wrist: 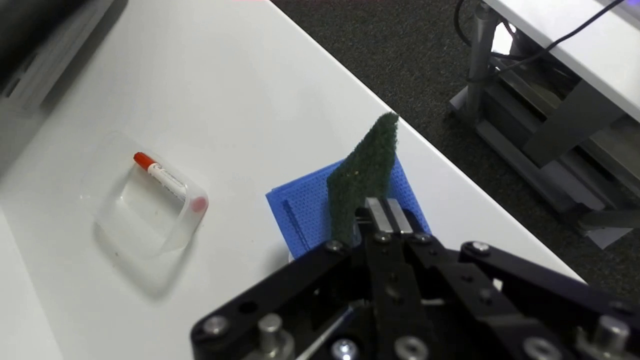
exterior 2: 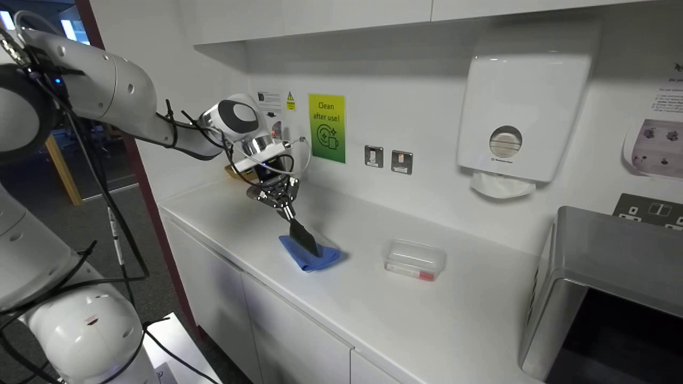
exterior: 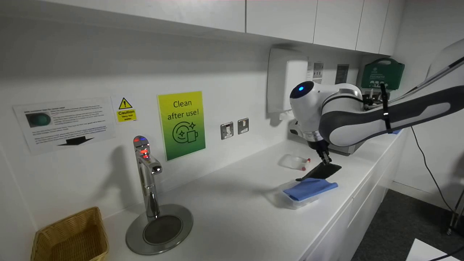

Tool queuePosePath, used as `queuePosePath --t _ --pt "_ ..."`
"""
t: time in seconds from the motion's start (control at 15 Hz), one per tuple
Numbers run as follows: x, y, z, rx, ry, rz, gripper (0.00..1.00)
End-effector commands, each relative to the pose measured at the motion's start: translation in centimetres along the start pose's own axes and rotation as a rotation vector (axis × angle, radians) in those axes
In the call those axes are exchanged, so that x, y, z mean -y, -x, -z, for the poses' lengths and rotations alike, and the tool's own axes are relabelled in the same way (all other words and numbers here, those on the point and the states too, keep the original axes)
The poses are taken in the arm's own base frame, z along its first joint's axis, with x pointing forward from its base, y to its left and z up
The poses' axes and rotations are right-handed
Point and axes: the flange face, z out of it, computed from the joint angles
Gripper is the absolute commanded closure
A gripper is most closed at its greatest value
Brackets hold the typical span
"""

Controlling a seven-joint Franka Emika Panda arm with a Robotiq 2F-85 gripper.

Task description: Put the black fabric in the clear bowl.

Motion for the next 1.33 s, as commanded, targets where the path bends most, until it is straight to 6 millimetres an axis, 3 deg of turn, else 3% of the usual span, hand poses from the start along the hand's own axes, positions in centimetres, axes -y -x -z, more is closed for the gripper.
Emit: queuePosePath --t 0.0,0.67,1.27 --pt "-0.1 -0.3 0.4 0.013 0.071 0.035 1.0" --pt "1.2 -2.7 -0.1 0.039 0.125 0.106 1.0" --pt "0.6 -4.1 -0.1 -0.004 0.208 0.116 1.0"
